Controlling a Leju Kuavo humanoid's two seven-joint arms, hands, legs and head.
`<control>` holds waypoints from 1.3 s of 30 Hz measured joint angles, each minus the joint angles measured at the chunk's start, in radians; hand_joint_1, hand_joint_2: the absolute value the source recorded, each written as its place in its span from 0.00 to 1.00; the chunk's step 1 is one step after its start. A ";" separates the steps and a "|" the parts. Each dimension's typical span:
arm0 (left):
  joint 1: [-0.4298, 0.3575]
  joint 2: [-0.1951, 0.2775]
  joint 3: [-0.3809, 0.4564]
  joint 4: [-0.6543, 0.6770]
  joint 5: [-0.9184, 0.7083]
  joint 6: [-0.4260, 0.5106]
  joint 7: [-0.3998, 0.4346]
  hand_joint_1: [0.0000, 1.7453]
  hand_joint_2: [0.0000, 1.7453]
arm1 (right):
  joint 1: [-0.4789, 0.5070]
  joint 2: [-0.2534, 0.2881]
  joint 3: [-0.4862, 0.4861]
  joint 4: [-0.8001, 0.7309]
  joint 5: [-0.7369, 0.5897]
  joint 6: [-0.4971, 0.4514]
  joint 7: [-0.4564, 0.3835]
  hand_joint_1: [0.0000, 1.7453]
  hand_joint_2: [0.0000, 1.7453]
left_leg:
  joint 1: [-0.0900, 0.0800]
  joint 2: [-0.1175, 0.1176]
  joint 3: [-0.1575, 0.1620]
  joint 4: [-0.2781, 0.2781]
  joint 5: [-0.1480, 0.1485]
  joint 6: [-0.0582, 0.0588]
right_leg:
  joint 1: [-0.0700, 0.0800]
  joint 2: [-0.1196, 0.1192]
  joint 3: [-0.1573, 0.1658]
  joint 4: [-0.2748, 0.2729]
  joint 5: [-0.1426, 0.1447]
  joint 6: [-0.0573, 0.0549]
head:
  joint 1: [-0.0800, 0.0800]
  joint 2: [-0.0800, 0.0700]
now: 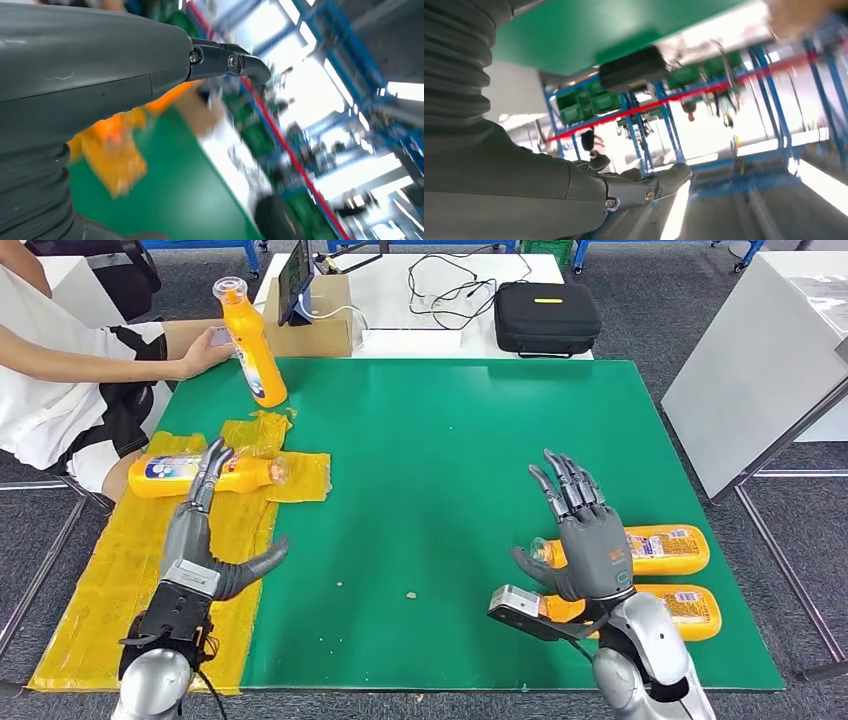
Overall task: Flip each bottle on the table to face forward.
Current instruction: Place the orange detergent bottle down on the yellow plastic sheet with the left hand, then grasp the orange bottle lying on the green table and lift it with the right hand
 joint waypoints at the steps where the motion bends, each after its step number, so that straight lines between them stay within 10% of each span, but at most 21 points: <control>1: 0.010 -0.007 0.000 0.002 0.023 -0.022 -0.003 0.00 1.00 | -0.007 -0.031 -0.005 0.010 0.003 0.027 0.003 0.00 1.00 | 0.000 0.000 0.000 0.000 0.000 0.000 | 0.000 0.000 0.000 0.000 0.000 0.000 | 0.000 0.000; 14: 0.030 -0.032 0.000 0.127 0.077 -0.080 -0.001 0.00 1.00 | -0.088 -0.392 -0.077 0.164 -0.114 0.244 -0.061 0.00 1.00 | -0.003 -0.003 -0.001 0.000 0.001 0.003 | -0.003 -0.001 0.000 0.000 0.002 0.003 | 0.000 0.000; 39: 0.017 -0.049 -0.025 0.152 0.056 -0.072 0.001 0.00 1.00 | -0.159 -0.434 -0.088 0.437 -0.006 0.238 -0.016 0.00 1.00 | -0.002 -0.003 -0.002 0.000 0.002 0.004 | -0.002 -0.001 -0.001 0.000 0.002 0.003 | 0.000 0.000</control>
